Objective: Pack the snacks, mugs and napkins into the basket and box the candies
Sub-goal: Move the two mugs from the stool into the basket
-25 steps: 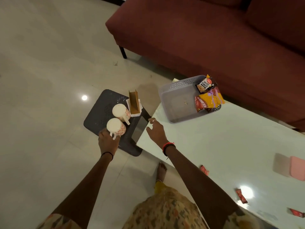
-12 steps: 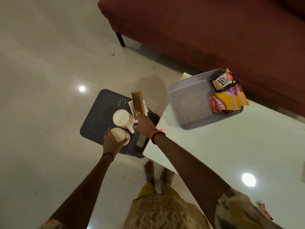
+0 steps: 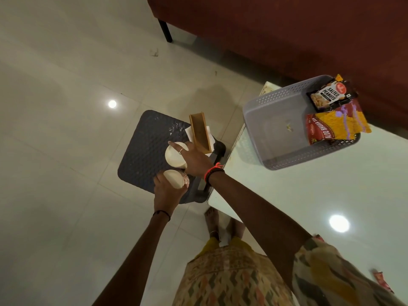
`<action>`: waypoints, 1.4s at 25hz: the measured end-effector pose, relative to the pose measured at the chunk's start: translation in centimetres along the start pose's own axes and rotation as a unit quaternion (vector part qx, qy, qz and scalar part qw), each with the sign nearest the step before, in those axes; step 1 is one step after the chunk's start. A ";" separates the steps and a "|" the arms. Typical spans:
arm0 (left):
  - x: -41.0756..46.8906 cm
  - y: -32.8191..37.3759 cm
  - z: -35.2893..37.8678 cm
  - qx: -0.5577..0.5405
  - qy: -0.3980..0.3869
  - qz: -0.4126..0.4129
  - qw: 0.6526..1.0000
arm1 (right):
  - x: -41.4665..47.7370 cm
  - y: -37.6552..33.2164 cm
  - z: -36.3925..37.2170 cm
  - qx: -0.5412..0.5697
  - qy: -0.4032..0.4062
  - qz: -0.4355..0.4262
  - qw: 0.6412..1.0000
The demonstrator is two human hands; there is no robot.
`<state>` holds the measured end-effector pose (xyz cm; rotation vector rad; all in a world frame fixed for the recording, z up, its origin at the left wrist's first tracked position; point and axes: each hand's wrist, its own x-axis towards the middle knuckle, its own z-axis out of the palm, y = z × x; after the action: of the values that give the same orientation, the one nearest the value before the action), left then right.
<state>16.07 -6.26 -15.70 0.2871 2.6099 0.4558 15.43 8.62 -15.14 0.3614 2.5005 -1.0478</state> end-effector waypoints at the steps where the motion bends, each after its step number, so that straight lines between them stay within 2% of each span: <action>1: -0.1 0.0 -0.1 0.002 0.001 0.000 1.000 | 0.2 0.0 0.1 -0.033 0.001 -0.006 0.999; 6: -0.4 0.1 -0.7 -0.019 -0.002 0.012 1.000 | 1.0 -0.5 0.1 -0.083 0.003 -0.011 0.997; 10: -0.9 -0.2 -2.0 -0.063 -0.002 0.000 0.998 | -0.5 -0.9 0.9 -0.002 0.028 0.015 0.999; 13: -1.8 -0.2 -3.2 -0.043 -0.002 0.023 0.999 | -3.1 -0.8 0.7 0.065 0.081 0.034 0.994; 18: -4.4 2.0 -5.2 -0.026 -0.004 0.079 0.996 | -7.8 1.1 -1.6 0.088 0.135 0.074 0.984; 21: -5.0 4.6 -6.0 -0.044 -0.035 0.106 0.993 | -10.7 2.9 -3.5 0.104 0.155 0.125 0.974; 23: -4.8 7.2 -6.3 -0.063 -0.056 0.103 0.991 | -12.6 4.6 -5.0 0.135 0.185 0.168 0.959; 26: -3.8 11.6 -5.9 -0.065 -0.056 0.174 0.981 | -14.9 7.6 -7.3 0.155 0.254 0.230 0.927; 29: -2.0 16.6 -4.9 -0.083 -0.105 0.214 0.968 | -16.1 10.8 -9.7 0.221 0.321 0.293 0.873; 32: -0.2 21.9 -3.1 -0.053 -0.093 0.277 0.955 | -16.3 14.5 -11.7 0.253 0.389 0.337 0.819; 35: 1.8 26.7 -0.8 -0.061 -0.113 0.301 0.945 | -15.6 17.6 -13.1 0.281 0.408 0.375 0.783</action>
<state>17.33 18.66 -6.06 1.0410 2.2202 0.7329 32.50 28.91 -10.58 2.1776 2.1206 -1.4049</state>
